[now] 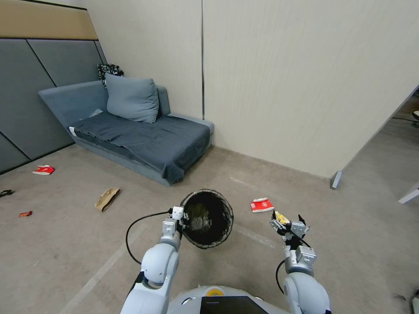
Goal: Pick up the trash bin, then pick up the garbage from the floor and place it into the trash bin.
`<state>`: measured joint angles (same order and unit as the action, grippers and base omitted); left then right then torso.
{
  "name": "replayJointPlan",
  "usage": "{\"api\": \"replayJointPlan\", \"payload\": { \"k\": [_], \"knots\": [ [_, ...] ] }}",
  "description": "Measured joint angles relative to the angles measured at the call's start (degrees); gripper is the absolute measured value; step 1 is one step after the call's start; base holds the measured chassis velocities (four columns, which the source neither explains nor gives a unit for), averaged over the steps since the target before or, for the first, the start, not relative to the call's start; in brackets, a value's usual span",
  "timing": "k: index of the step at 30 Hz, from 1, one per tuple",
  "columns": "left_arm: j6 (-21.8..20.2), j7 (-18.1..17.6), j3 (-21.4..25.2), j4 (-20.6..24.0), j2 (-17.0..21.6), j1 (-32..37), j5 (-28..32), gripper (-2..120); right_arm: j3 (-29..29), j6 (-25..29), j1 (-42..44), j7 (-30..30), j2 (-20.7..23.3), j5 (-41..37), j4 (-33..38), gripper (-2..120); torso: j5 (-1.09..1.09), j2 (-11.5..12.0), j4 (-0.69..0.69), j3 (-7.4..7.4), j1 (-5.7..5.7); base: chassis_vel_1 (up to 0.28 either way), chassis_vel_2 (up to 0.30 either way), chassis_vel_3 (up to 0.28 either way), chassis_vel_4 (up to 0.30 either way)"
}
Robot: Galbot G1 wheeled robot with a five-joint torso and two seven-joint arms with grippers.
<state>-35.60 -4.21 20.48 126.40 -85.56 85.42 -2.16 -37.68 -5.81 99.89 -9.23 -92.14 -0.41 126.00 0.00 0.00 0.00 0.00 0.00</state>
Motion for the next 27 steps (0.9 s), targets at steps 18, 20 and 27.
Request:
{"api": "replayJointPlan", "payload": {
  "k": [18,20,27],
  "knots": [
    [0.93,0.84,0.98,1.46,-0.44,2.14,-2.44,1,-0.29,1.36,1.04,0.02,0.00,-0.19,0.67,100,0.00,0.00,0.00,0.00,0.00,0.000,0.000,0.000,0.000],
    [1.10,0.87,1.06,1.51,-0.54,2.36,-2.49,1,-0.38,1.41,1.08,0.02,0.00,-0.22,0.73,100,0.00,0.00,0.00,0.00,0.00,0.000,0.000,0.000,0.000],
    [1.13,1.02,1.06,1.71,-0.43,2.41,-2.48,1,-0.30,1.45,1.12,0.02,0.00,-0.23,0.73,100,0.00,0.00,0.00,0.00,0.00,-0.006,-0.004,-0.007,-0.008]
  ]
}}
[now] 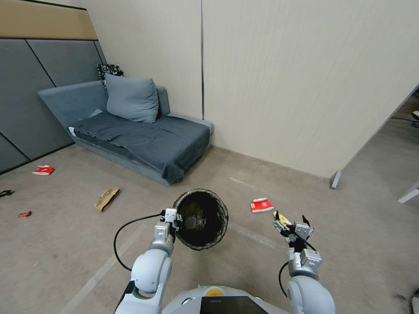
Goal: Pick up the trash bin, then pick up the garbage from the floor and place it into the trash bin.
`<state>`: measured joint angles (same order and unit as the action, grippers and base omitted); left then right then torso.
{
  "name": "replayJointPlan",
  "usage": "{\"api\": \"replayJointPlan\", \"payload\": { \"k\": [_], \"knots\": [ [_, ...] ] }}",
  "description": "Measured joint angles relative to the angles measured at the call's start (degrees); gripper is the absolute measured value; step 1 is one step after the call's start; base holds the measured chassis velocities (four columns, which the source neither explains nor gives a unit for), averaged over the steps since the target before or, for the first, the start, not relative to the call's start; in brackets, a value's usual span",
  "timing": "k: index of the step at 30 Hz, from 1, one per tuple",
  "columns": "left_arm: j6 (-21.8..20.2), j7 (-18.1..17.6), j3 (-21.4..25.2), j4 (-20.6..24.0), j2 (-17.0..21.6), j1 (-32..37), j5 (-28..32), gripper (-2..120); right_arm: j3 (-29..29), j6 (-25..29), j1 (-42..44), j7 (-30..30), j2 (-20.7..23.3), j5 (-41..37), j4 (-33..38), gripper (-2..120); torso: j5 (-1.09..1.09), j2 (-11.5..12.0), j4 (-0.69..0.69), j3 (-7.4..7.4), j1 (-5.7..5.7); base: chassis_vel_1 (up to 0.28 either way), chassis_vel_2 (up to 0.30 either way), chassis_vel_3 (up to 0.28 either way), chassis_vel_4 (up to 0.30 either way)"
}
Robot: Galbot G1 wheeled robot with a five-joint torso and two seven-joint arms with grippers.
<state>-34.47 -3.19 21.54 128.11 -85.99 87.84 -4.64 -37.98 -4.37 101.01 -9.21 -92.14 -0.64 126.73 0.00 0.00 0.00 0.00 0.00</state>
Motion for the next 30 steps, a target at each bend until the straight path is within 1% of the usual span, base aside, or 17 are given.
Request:
{"api": "replayJointPlan", "payload": {
  "k": [15,26,30],
  "knots": [
    [0.00,0.09,0.16,-0.16,0.00,-0.06,0.16,1,0.15,0.02,-0.13,0.00,0.00,0.06,-0.30,100,0.00,0.00,0.00,0.00,-0.01,-0.087,-0.082,-0.082,-0.093],
    [0.15,-0.09,0.70,-0.51,-0.02,-0.19,1.22,1,0.02,0.04,-0.13,0.37,0.00,-0.12,-0.51,100,0.00,0.00,-0.03,0.00,0.00,-0.094,-0.093,-0.102,-0.098],
    [0.15,-0.19,1.35,-0.62,-0.02,-0.14,1.22,1,-0.37,0.03,-0.02,0.31,0.00,-0.23,-0.57,100,0.00,0.00,0.02,0.00,0.00,-0.008,-0.015,-0.007,-0.007]
  ]
}}
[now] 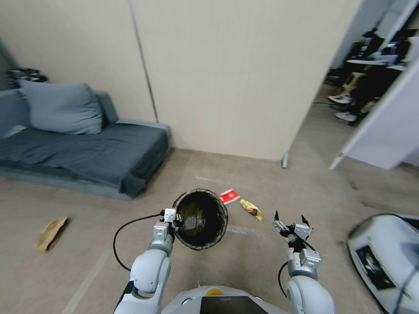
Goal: Pick up the trash bin, then pick up the garbage from the floor and place it into the trash bin.
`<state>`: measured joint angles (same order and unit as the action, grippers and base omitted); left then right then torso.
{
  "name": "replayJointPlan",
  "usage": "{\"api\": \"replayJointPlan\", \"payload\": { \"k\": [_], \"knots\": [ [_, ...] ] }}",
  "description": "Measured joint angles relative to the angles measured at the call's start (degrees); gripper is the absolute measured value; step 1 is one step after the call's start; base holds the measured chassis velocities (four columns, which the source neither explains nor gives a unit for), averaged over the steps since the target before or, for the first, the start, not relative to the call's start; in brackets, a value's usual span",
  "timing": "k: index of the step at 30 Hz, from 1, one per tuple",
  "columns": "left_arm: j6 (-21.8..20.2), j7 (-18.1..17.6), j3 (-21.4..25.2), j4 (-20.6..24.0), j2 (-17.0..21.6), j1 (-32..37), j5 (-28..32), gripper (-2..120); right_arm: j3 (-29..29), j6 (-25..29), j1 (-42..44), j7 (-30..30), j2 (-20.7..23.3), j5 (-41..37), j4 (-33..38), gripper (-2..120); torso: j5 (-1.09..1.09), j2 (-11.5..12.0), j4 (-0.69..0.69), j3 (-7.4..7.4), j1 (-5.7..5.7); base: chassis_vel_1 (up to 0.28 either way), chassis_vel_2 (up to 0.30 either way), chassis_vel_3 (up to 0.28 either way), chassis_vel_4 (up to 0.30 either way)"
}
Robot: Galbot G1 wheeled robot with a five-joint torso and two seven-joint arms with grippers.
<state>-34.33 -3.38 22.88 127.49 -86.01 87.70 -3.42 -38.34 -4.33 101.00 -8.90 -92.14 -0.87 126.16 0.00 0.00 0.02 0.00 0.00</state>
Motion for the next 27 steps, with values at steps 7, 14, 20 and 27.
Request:
{"api": "replayJointPlan", "payload": {
  "k": [7,14,20,27],
  "knots": [
    [0.00,-0.11,0.95,0.04,-0.18,0.00,-0.01,1,-0.46,-0.40,0.22,-0.12,0.00,-0.02,0.09,100,0.00,0.00,-0.02,0.00,0.00,0.000,0.000,0.000,0.000],
    [0.61,-0.21,3.17,0.27,-0.84,0.39,-0.40,1,-0.71,-0.71,0.47,-0.26,0.00,-0.07,0.23,100,0.00,0.00,-0.02,0.00,0.00,0.000,0.000,0.000,0.000],
    [0.97,-0.16,6.22,1.55,-1.45,1.66,-0.23,1,-0.88,-0.72,0.55,-0.36,0.00,-0.26,0.23,100,-0.01,0.00,-0.02,0.00,0.00,0.000,0.000,0.000,0.000],
    [1.01,0.37,9.40,2.81,-1.52,2.96,1.16,1,-1.03,-0.69,0.62,-0.44,0.00,-0.48,0.23,100,-0.01,0.00,-0.02,0.00,0.00,0.000,0.000,0.000,0.000]
  ]
}}
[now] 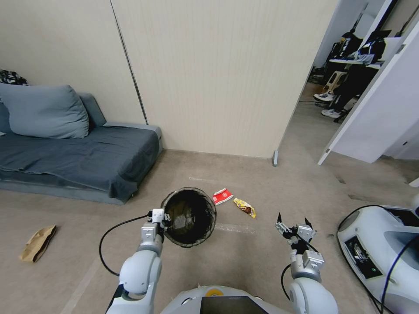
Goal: Pick up the trash bin, then pick up the garbage from the floor and place it into the trash bin.
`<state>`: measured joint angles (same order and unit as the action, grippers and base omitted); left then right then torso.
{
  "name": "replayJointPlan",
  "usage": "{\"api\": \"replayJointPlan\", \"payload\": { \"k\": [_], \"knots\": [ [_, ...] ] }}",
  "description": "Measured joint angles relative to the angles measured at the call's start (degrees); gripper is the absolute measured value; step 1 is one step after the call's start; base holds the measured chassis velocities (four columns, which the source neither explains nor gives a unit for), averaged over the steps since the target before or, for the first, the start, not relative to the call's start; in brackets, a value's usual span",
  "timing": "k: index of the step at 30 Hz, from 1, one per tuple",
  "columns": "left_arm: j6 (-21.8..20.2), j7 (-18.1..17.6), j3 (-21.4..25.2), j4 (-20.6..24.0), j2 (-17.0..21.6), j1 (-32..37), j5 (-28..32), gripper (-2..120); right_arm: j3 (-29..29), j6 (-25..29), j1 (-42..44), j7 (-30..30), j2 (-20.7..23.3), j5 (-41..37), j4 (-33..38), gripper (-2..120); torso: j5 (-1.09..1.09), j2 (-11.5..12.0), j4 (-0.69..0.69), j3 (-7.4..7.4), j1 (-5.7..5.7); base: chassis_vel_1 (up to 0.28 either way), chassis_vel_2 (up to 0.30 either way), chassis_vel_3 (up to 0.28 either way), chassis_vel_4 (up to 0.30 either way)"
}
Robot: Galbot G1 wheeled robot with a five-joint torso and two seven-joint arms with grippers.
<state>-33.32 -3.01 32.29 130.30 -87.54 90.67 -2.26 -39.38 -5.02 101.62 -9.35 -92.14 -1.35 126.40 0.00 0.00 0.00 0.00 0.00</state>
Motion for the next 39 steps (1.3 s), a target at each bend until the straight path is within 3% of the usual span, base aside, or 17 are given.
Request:
{"api": "replayJointPlan", "payload": {
  "k": [21,39],
  "knots": [
    [0.05,1.86,1.64,0.73,0.19,1.46,0.29,1,-0.53,0.31,0.30,-0.08,0.00,-0.38,-0.06,100,0.00,0.00,0.00,0.00,0.00,0.000,0.000,0.000,0.000],
    [-0.14,2.81,1.97,0.84,0.36,2.08,1.27,1,-0.24,0.32,-0.01,-0.06,0.00,-0.29,-0.43,100,0.01,0.00,-0.01,0.00,0.01,-0.080,0.071,0.074,-0.072]
  ]
}}
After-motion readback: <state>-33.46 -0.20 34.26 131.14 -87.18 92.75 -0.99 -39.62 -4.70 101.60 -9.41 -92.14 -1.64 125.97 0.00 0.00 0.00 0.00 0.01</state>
